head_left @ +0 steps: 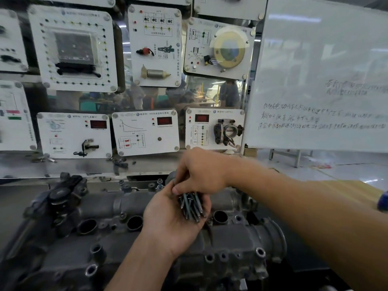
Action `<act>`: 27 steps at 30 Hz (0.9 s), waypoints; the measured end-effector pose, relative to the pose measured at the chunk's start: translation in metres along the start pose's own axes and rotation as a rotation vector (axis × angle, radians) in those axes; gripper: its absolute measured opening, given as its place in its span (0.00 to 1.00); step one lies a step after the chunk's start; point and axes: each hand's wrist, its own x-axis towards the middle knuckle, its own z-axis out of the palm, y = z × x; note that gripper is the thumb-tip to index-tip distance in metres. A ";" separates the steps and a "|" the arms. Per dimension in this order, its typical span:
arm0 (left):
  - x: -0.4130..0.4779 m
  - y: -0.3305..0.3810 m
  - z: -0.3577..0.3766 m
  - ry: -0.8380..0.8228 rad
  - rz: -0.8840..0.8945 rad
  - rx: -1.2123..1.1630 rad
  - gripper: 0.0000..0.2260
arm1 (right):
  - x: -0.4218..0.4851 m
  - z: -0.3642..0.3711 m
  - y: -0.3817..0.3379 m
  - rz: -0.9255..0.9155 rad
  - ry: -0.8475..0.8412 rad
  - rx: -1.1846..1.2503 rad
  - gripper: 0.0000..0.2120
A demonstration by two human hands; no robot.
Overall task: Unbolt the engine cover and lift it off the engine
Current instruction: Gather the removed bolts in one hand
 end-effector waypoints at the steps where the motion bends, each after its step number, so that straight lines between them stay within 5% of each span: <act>1: 0.000 0.000 -0.001 0.001 -0.011 -0.010 0.17 | 0.001 -0.001 0.003 -0.003 0.050 0.022 0.11; 4: 0.000 0.001 -0.005 -0.007 -0.049 -0.035 0.16 | 0.005 -0.010 0.022 0.121 0.213 0.100 0.12; 9: 0.002 0.006 -0.008 -0.009 -0.059 -0.064 0.18 | 0.010 0.002 0.043 0.294 -0.083 -0.034 0.12; 19: 0.000 0.013 -0.011 0.007 -0.063 -0.055 0.22 | 0.015 0.006 0.041 0.206 -0.079 -0.135 0.13; 25: 0.000 0.011 -0.010 0.014 -0.054 -0.053 0.19 | -0.001 -0.064 0.015 0.086 0.129 -0.054 0.14; 27: 0.001 0.011 -0.011 0.016 -0.056 -0.044 0.18 | -0.007 -0.081 -0.002 0.020 0.028 0.054 0.14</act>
